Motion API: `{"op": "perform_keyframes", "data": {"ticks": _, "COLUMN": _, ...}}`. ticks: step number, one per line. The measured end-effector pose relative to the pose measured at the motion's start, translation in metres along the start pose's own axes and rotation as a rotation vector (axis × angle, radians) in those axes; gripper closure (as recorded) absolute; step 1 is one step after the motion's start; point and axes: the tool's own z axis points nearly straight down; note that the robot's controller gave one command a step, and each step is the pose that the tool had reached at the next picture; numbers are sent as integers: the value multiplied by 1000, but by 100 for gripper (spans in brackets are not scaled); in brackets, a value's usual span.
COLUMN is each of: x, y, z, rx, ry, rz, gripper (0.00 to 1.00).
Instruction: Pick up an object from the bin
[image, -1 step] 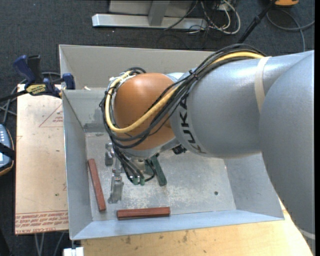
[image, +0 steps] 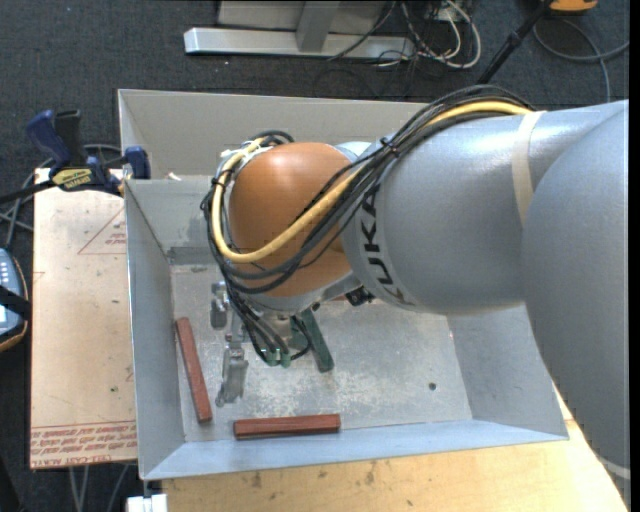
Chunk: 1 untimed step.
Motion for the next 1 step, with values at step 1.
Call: {"op": "perform_keyframes", "data": {"ticks": 1, "x": 7, "y": 0, "z": 33, "rx": -1, "ry": -5, "rz": -95, "gripper": 0}}
